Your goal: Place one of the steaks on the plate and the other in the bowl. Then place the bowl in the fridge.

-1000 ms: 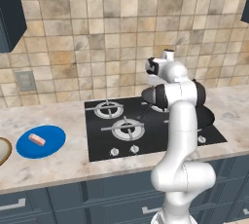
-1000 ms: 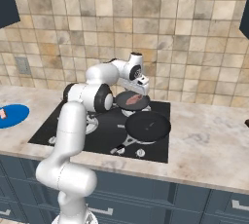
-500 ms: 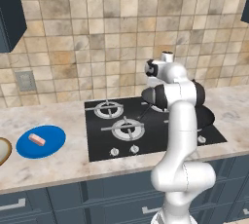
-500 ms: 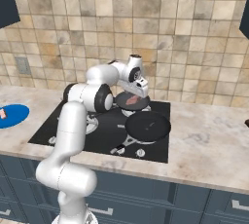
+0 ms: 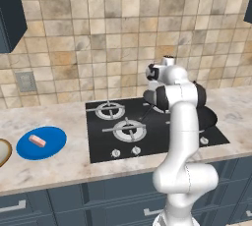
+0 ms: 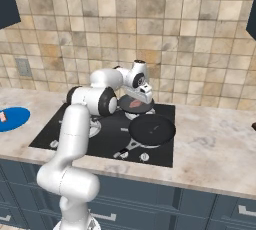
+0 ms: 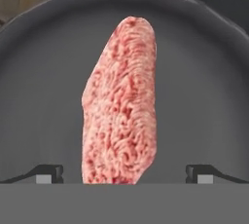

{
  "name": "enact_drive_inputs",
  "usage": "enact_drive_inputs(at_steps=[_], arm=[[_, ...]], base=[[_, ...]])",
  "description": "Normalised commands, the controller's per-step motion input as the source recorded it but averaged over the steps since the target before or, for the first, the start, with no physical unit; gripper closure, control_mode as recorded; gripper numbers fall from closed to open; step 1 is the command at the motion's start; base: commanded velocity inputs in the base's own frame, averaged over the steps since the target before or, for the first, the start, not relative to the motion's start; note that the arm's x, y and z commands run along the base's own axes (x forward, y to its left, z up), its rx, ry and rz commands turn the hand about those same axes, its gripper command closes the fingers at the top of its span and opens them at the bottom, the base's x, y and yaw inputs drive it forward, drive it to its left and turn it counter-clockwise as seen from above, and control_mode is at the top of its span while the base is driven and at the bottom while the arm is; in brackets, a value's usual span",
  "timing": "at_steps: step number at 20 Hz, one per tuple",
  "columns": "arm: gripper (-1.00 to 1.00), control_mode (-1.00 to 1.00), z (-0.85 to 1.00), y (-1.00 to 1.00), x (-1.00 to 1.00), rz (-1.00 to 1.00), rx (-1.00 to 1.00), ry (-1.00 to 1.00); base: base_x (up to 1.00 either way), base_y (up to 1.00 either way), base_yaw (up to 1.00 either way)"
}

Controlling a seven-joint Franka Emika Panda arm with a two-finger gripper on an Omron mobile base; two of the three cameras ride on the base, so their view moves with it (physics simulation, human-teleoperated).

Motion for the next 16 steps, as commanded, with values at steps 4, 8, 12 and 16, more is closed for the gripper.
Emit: enact_drive_inputs(at_steps=[4,8,12,16], arm=[[-1.0,-1.0,-0.26,0.0,0.03,-0.02,0.0,0.0],[1.0,-1.0,-0.32,0.14,0.04,-0.03,0.0,0.01],[1.0,-1.0,-0.26,0.14,0.0,-0.02,0.0,0.0],[1.0,-1.0,-0.03,0.1,-0.05,0.0,0.0,0.0]], base=[[0.0,0.0,0.0],[0.0,0.0,0.0],[0.0,0.0,0.0],[0.0,0.0,0.0]])
